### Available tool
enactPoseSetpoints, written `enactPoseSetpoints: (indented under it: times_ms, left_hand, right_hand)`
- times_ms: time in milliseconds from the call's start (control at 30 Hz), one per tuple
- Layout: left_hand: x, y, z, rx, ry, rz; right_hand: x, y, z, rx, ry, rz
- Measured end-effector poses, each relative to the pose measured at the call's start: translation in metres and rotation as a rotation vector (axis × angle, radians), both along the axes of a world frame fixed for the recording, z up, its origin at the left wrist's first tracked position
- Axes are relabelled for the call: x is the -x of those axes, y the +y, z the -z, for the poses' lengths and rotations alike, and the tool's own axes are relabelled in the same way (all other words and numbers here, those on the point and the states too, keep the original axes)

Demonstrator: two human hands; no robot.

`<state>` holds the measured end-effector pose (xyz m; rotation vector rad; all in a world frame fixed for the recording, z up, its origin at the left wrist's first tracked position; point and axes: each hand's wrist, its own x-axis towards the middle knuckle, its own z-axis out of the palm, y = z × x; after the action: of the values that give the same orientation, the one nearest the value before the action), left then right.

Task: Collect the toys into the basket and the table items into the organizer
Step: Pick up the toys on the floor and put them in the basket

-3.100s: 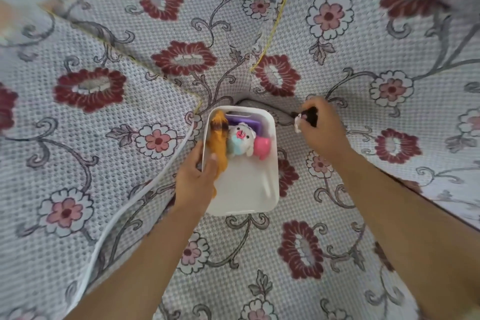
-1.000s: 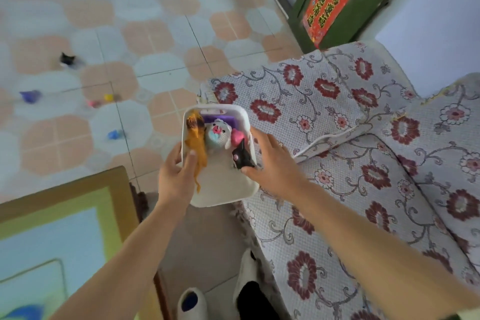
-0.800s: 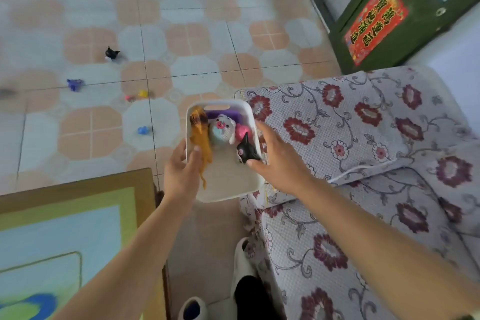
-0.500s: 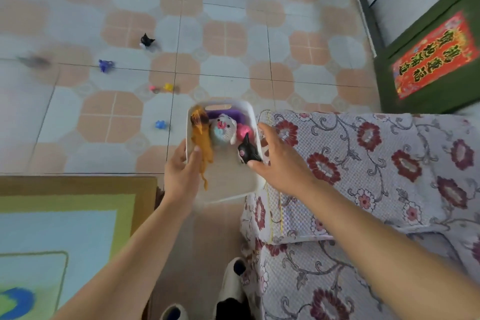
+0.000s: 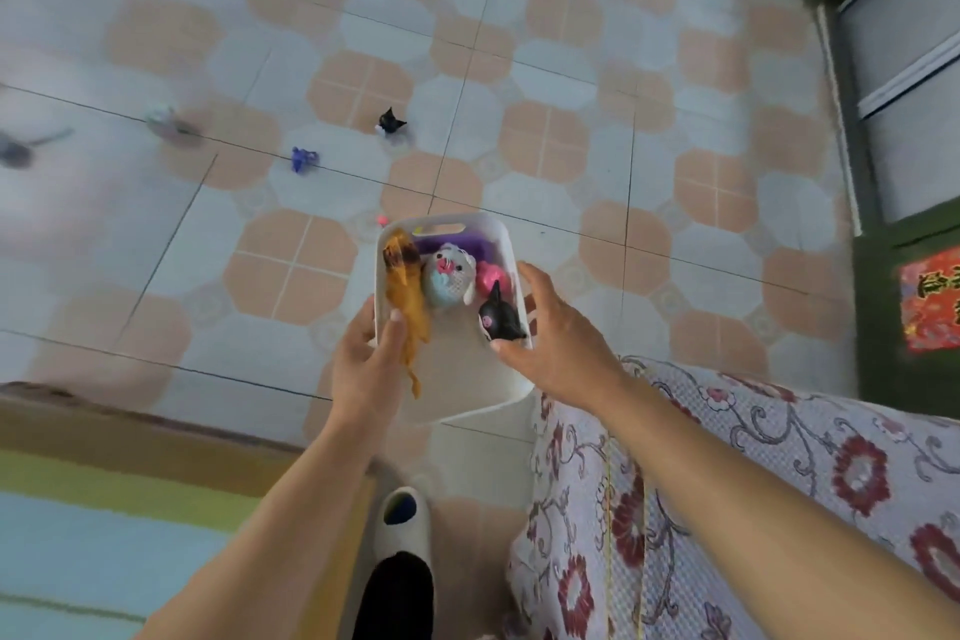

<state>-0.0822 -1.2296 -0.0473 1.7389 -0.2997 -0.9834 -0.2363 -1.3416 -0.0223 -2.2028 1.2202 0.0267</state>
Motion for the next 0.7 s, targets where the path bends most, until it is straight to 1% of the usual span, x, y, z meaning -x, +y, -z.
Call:
enactPoseSetpoints:
  times_ms: [200, 333, 433, 567, 700]
  left_hand:
    - [-0.077, -0.04, -0.01, 0.027, -0.017, -0.111]
    - [-0.113, -0.06, 0.0, 0.01, 0.006, -0.187]
    - [-0.135, -0.08, 0.012, 0.017, -0.001, -0.252]
    - [-0.161, -0.107, 0.043, -0.035, -0.025, -0.382]
    - [-0.181, -0.13, 0.069, -0.03, -0.033, -0.466]
  right_hand:
    - [-0.085, -0.058, -0.001, -0.022, -0.018, -0.108]
    - [-0.132, -0.092, 0.003, -0.041, -0.012, -0.201]
    - [-0.166, -0.122, 0.015, -0.052, 0.015, -0.276]
    - [-0.209, -0.164, 0.045, -0.095, 0.031, -0.383]
    - [-0.246, -0.201, 0.064, -0.089, 0.036, -0.506]
